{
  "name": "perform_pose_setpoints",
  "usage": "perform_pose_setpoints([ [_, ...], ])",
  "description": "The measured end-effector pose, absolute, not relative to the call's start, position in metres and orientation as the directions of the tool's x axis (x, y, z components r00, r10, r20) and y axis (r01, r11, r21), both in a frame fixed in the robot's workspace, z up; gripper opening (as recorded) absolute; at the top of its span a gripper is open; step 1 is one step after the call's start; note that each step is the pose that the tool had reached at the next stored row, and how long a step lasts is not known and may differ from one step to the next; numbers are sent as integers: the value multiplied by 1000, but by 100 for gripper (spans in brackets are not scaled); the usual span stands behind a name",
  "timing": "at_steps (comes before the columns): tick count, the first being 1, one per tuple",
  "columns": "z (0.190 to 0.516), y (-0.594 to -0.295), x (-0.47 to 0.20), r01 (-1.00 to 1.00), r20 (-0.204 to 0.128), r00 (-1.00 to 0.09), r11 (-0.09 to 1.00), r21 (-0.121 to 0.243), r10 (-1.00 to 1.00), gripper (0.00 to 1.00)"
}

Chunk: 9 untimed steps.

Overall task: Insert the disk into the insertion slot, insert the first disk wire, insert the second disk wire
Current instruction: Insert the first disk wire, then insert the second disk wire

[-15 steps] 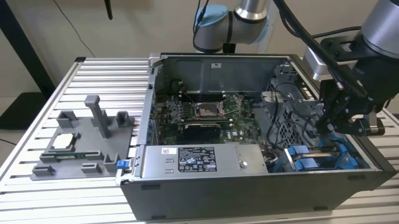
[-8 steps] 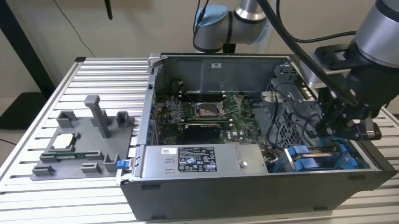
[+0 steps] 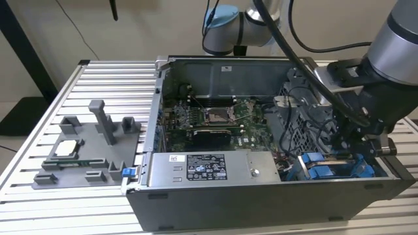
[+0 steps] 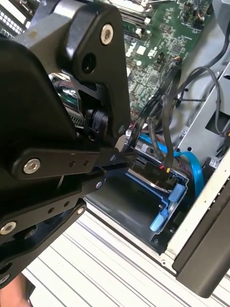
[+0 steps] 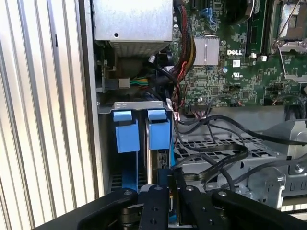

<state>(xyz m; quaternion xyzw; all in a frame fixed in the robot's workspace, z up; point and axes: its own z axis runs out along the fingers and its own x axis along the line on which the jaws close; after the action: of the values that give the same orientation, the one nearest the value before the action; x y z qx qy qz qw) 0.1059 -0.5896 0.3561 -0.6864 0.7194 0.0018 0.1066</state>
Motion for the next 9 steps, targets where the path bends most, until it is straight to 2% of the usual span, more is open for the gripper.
perform_pose_setpoints([
  [9, 348, -590, 106, -987, -156, -35, 58, -147, -987, 0],
])
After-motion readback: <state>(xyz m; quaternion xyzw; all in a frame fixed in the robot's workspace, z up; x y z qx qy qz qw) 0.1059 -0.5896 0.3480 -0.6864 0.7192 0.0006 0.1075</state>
